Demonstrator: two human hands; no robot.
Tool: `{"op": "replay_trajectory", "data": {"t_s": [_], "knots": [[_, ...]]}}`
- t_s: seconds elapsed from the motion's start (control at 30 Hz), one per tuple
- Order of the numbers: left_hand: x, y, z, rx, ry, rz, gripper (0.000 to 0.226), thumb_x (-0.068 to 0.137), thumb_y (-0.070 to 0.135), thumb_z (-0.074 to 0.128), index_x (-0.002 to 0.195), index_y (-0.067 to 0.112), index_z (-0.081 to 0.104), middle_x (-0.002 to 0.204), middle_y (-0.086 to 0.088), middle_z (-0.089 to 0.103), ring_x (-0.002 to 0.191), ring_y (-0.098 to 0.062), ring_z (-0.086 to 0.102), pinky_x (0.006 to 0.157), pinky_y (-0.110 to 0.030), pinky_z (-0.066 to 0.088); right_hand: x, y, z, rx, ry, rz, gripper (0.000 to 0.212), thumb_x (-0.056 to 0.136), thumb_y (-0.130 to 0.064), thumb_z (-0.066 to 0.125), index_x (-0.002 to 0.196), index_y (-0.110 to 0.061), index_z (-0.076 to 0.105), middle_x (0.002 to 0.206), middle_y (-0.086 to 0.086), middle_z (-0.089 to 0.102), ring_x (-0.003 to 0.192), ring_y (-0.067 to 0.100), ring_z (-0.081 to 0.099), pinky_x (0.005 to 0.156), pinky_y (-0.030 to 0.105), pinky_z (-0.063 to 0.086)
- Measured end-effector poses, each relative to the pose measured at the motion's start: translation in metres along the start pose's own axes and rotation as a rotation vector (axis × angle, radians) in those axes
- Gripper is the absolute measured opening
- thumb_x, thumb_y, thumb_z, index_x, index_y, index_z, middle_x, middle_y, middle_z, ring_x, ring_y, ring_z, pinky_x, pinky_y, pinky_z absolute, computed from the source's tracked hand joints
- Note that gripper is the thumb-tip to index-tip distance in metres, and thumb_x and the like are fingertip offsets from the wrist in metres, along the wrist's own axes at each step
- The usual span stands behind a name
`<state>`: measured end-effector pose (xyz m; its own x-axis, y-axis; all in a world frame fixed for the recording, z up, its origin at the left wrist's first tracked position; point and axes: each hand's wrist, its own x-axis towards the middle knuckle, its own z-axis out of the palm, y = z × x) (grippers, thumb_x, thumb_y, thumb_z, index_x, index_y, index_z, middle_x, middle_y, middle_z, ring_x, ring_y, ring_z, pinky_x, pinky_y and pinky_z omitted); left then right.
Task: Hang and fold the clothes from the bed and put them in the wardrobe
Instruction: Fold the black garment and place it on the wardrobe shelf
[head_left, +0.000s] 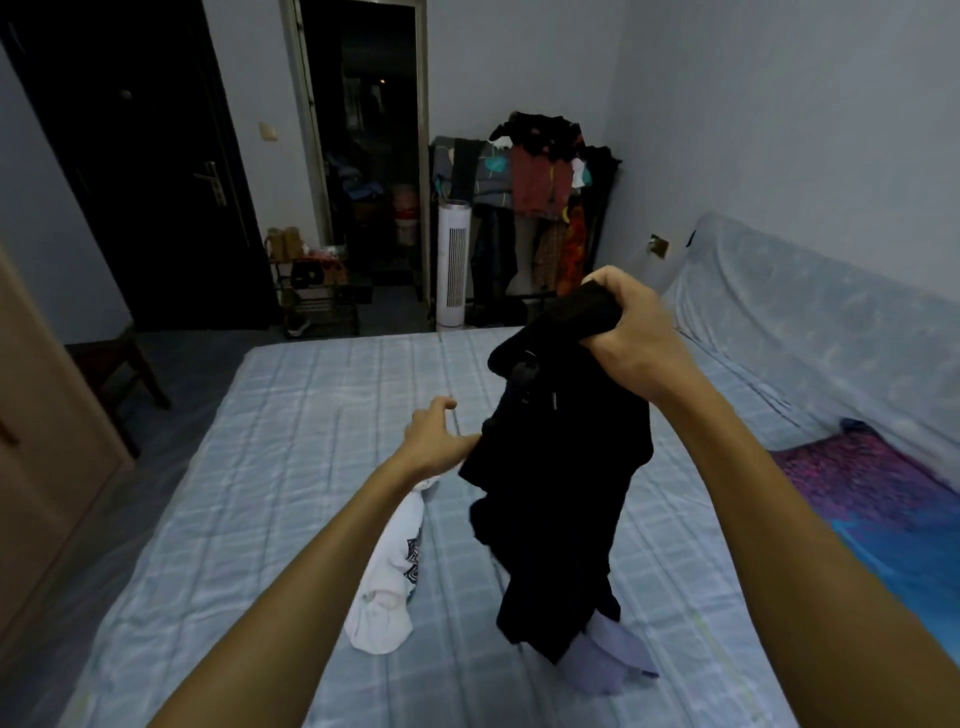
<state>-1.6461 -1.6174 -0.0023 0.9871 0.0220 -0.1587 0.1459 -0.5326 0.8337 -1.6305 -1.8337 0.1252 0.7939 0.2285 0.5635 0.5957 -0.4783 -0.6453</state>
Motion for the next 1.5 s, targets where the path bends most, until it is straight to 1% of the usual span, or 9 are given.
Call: {"op": "replay_trajectory", "data": {"t_s": [0.1, 0.23, 0.3, 0.43, 0.67, 1.0, 1.13, 1.33, 1.5], "knots": [[0.013, -0.013, 0.026, -0.234, -0.19, -0.209, 0.089, 0.064, 0.044, 0.061, 0.143, 0.026, 0.025, 0.134, -0.018, 0.048, 0.107, -0.03, 0.058, 0.092, -0.049, 0.045, -0.008, 0.0, -0.009, 0.036, -0.027, -0.018, 0.024, 0.065, -0.007, 0.064, 0.082, -0.017, 0.05, 0.073, -0.003, 0.056, 0.064, 0.0, 0.05, 0.059, 0.015, 0.042], [-0.001, -0.001, 0.05, -0.34, -0.449, -0.308, 0.013, 0.094, 0.019, 0.053, 0.091, 0.006, 0.055, 0.06, 0.001, 0.061, 0.055, -0.011, 0.054, 0.059, -0.026, 0.047, -0.016, 0.011, -0.022, 0.023, -0.067, -0.007, 0.028, 0.067, -0.006, 0.067, 0.087, -0.014, 0.049, 0.077, -0.002, 0.054, 0.067, 0.004, 0.049, 0.06, 0.018, 0.041], [-0.009, 0.008, 0.058, -0.324, -0.527, -0.308, 0.025, 0.099, 0.009, 0.041, 0.075, 0.012, 0.047, 0.048, 0.006, 0.051, 0.055, -0.007, 0.042, 0.057, -0.017, 0.038, -0.019, 0.02, -0.03, -0.009, -0.031, 0.023, 0.032, 0.067, -0.008, 0.069, 0.087, -0.021, 0.049, 0.08, -0.006, 0.052, 0.069, 0.003, 0.05, 0.062, 0.013, 0.039], [0.001, 0.019, 0.05, -0.366, -0.253, -0.251, 0.017, 0.095, 0.007, 0.046, 0.081, 0.009, 0.055, 0.056, 0.004, 0.059, 0.049, -0.006, 0.056, 0.046, -0.018, 0.045, -0.027, 0.041, -0.042, -0.174, 0.048, 0.078, 0.036, 0.069, -0.01, 0.075, 0.091, -0.022, 0.049, 0.092, 0.002, 0.051, 0.076, 0.004, 0.048, 0.062, 0.005, 0.034], [0.032, 0.068, -0.015, -0.514, 0.187, -0.16, 0.025, 0.082, -0.007, 0.043, 0.082, 0.004, 0.066, 0.068, -0.011, 0.061, 0.057, -0.024, 0.057, 0.043, -0.02, 0.045, -0.04, 0.079, -0.036, -0.551, -0.208, 0.229, 0.034, 0.06, -0.037, 0.078, 0.065, -0.022, 0.049, 0.066, -0.005, 0.055, 0.07, 0.022, 0.058, 0.055, 0.031, 0.039], [0.024, 0.104, -0.099, -0.167, 0.345, 0.14, 0.034, 0.089, -0.005, 0.048, 0.076, 0.02, 0.068, 0.076, -0.008, 0.063, 0.059, -0.019, 0.055, 0.055, -0.028, 0.046, -0.048, 0.101, 0.001, -1.079, -0.613, 0.4, 0.056, 0.078, -0.071, 0.052, 0.099, -0.02, 0.061, 0.114, 0.007, 0.057, 0.119, 0.029, 0.041, 0.098, 0.047, 0.03], [0.018, 0.091, -0.125, 0.148, 0.318, 0.202, 0.034, 0.086, -0.006, 0.054, 0.085, 0.024, 0.07, 0.098, -0.004, 0.063, 0.085, -0.022, 0.063, 0.064, -0.031, 0.052, -0.048, 0.115, 0.007, -1.02, -0.33, 0.419, 0.053, 0.086, -0.061, 0.051, 0.105, -0.015, 0.068, 0.131, 0.01, 0.046, 0.12, 0.031, 0.038, 0.102, 0.048, 0.031], [0.007, 0.066, -0.146, 0.66, 0.26, 0.248, 0.041, 0.082, -0.011, 0.05, 0.103, 0.019, 0.068, 0.108, -0.005, 0.06, 0.098, -0.02, 0.055, 0.078, -0.032, 0.047, -0.026, 0.106, 0.0, -0.839, -0.109, 0.399, 0.033, 0.094, -0.037, 0.048, 0.081, -0.012, 0.065, 0.087, 0.011, 0.067, 0.085, 0.031, 0.059, 0.09, 0.041, 0.037], [0.007, 0.053, -0.152, -0.13, 0.445, -0.012, 0.025, 0.093, -0.002, 0.043, 0.101, 0.007, 0.065, 0.106, -0.013, 0.063, 0.083, -0.024, 0.062, 0.06, -0.031, 0.053, 0.0, 0.083, -0.005, -0.569, 0.071, 0.3, 0.049, 0.093, -0.042, 0.051, 0.057, -0.009, 0.052, 0.056, 0.008, 0.055, 0.057, 0.028, 0.053, 0.05, 0.031, 0.029]]}}
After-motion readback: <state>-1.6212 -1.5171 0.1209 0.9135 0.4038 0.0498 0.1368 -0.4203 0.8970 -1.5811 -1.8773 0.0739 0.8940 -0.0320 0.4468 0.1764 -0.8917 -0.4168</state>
